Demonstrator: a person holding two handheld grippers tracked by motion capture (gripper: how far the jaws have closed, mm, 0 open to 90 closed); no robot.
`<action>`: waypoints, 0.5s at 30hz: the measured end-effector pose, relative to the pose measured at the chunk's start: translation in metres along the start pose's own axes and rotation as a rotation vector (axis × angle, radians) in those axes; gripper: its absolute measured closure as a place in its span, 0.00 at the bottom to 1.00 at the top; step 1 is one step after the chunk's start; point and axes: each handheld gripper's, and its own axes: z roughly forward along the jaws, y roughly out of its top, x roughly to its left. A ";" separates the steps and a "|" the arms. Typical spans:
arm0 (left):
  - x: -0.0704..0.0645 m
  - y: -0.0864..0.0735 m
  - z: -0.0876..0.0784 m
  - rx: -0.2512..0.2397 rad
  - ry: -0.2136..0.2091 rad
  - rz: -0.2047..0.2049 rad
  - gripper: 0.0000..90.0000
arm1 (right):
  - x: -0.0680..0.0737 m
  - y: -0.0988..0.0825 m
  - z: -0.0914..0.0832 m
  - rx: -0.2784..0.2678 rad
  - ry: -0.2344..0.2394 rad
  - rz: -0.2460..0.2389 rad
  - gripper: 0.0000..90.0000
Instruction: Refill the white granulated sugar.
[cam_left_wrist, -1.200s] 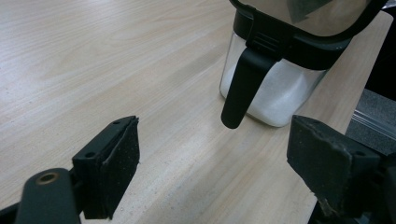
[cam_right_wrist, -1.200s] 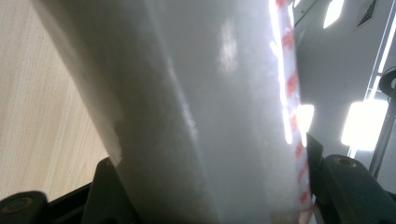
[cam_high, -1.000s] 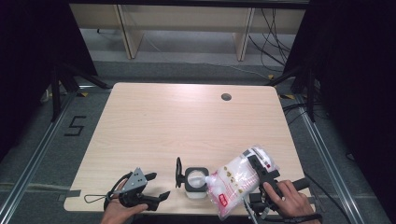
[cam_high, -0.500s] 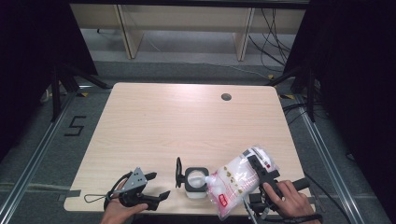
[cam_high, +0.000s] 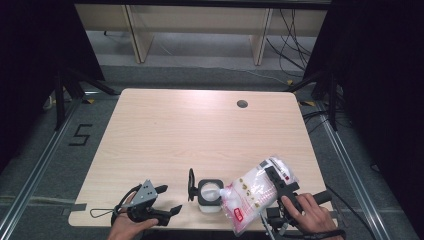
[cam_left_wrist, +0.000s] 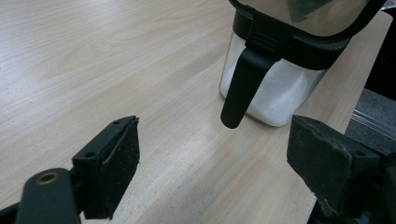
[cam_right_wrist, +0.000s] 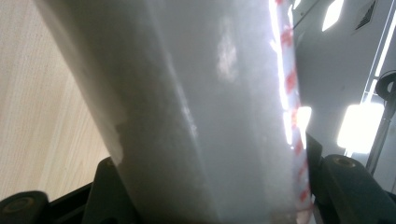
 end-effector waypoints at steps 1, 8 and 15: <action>0.000 0.000 0.000 -0.002 0.003 -0.014 0.18 | 0.000 0.000 0.000 -0.001 0.002 -0.004 0.50; 0.000 0.000 0.001 -0.001 0.003 0.000 0.18 | 0.000 0.000 0.000 0.001 0.001 -0.004 0.50; -0.001 0.000 0.000 0.002 0.001 -0.002 0.18 | 0.002 -0.001 0.000 0.004 0.012 0.023 0.50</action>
